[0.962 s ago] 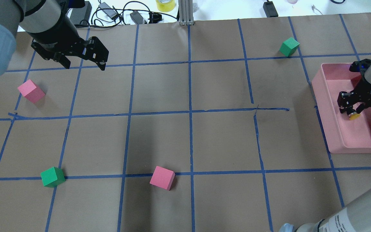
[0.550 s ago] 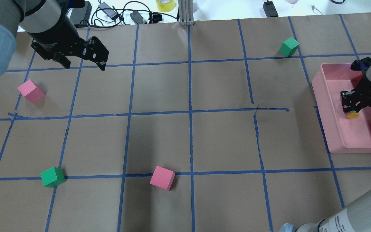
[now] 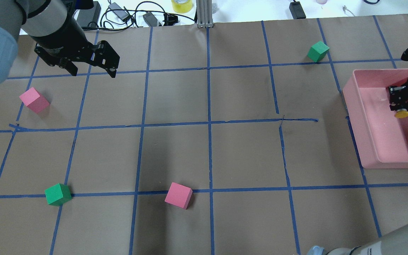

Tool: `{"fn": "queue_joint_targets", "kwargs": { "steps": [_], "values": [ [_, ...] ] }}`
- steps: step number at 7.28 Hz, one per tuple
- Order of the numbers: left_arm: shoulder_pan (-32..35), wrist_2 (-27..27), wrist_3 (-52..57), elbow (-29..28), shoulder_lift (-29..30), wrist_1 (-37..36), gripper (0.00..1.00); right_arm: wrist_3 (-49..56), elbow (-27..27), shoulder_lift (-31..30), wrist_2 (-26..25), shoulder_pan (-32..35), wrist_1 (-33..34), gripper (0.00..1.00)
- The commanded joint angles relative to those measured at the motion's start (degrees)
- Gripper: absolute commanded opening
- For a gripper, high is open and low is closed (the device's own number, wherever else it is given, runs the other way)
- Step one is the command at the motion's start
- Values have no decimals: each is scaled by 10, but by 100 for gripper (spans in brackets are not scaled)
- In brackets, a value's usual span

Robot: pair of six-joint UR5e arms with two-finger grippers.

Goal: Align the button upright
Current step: 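Lift the switch out of the tray with the right gripper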

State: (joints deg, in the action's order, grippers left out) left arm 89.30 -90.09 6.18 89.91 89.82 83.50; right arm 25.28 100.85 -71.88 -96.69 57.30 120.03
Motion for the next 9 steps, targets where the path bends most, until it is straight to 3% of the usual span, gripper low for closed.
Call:
{"fn": "queue_joint_targets", "kwargs": {
  "steps": [1,3,4,6,8,9],
  "values": [
    [0,0,1,-1,0,0,100,9,-73,-10,4,3,-72,0],
    [0,0,1,-1,0,0,100,3,-111,-34,23,45,-128,0],
    [0,0,1,-1,0,0,100,-6,-114,-38,28,96,-124,0],
    [0,0,1,-1,0,0,100,-123,-113,-25,28,236,-118,0],
    [-1,0,1,0,0,0,100,-258,-117,29,28,361,-50,0],
    [-3,0,1,-1,0,0,100,-275,-129,71,30,407,-23,0]
  ]
}}
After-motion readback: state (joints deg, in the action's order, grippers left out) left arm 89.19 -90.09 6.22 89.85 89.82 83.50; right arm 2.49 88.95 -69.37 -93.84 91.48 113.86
